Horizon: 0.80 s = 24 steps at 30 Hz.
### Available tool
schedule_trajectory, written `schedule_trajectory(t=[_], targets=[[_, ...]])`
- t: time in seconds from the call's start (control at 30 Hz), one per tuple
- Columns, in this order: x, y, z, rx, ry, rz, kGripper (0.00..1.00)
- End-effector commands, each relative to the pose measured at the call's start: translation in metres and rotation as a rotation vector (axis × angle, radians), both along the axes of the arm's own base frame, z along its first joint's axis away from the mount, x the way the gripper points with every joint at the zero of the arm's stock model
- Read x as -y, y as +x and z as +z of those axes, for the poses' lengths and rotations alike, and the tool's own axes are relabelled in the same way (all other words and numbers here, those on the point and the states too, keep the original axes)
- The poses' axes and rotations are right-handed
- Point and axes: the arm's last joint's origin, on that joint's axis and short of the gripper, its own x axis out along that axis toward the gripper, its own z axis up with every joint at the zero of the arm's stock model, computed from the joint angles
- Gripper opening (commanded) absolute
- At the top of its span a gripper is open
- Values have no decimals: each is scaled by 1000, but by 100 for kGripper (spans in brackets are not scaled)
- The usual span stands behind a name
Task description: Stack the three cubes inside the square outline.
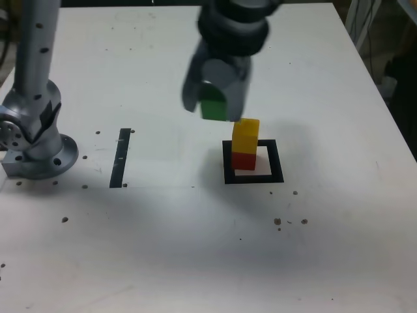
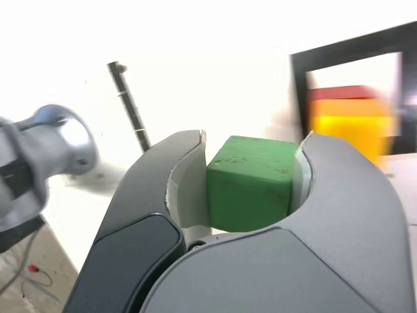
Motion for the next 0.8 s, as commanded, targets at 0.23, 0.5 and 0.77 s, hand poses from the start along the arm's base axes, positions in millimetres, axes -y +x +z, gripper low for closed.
schedule_trajectory(t=[0.23,0.5,0.77], targets=[[0,30,28,146,-39,-23,3],[-4,39,5,72,-44,-3,3],[-11,34,-3,25,-43,12,3]])
